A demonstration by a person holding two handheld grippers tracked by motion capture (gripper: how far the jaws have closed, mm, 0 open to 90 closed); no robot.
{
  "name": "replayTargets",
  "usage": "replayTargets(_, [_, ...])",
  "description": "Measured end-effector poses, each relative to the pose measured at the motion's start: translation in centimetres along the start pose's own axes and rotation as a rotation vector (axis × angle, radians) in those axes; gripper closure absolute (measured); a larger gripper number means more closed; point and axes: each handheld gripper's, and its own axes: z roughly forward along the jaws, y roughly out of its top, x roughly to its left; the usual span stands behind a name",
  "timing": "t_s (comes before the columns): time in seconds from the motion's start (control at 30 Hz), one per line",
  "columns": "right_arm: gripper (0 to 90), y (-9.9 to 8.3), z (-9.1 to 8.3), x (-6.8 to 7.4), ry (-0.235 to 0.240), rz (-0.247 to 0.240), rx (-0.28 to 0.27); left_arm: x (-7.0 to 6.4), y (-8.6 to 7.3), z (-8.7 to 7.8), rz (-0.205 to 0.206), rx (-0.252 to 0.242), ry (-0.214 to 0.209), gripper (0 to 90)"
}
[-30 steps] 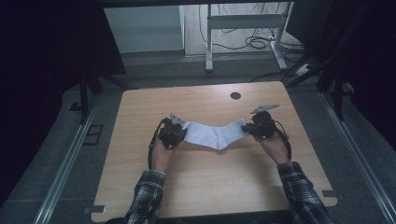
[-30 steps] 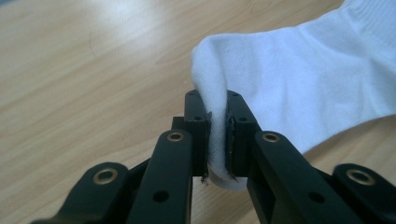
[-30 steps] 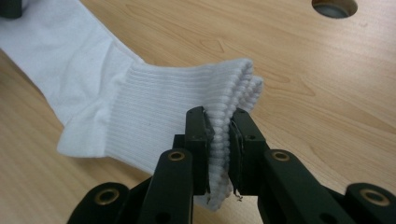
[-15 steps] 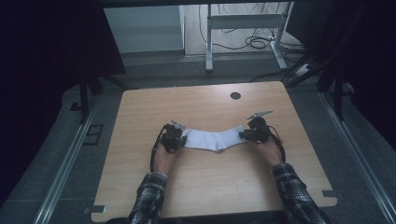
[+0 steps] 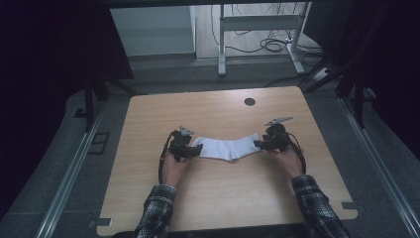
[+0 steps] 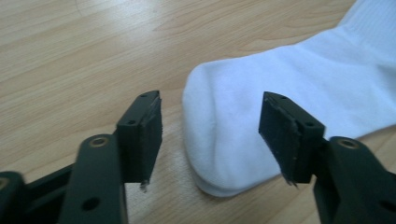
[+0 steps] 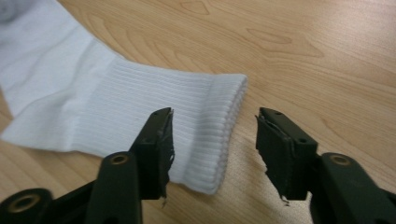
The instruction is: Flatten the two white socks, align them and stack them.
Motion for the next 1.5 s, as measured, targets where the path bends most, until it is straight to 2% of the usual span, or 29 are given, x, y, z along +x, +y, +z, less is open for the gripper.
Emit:
replayTargets(0.17, [37.0,-0.1,-0.9,0.3,0.019,-0.013,-0.016,-0.4,-0.2,-0.8,0.016,-0.008,-0.038,27.4])
replayTargets(0.3, [33.0,-0.2,-1.9,0.7,0.04,-0.02,-0.035,-0.6,-0.5,-1.8,0.053,-0.012,-0.055,23.1])
replayTargets(0.43, [28.9,-0.5,-2.9,1.1,0.055,-0.038,-0.05,-0.7,-1.0,-2.9,0.047,-0.034,-0.08,20.9])
replayTargets(0.63, [24.9,-1.2,-4.3,1.8,0.066,-0.073,-0.052,-1.1,-1.9,-4.1,0.1,-0.036,-0.068,13.9])
replayTargets(0.73, [22.9,-1.8,-5.0,2.1,0.072,-0.08,-0.061,-1.4,-2.4,-4.7,0.122,-0.027,-0.074,13.7])
replayTargets(1.13, [12.0,-4.5,-6.7,3.1,0.072,-0.131,-0.061,-2.5,-5.4,-7.0,0.135,-0.023,-0.112,12.8])
replayTargets(1.33, [10.1,-6.0,-6.8,3.4,0.07,-0.148,-0.043,-2.4,-7.5,-7.4,0.127,-0.009,-0.108,12.7])
replayTargets(1.5, [9.4,-7.4,-6.2,3.7,0.063,-0.164,-0.004,-2.1,-9.1,-7.3,0.108,0.019,-0.112,12.6])
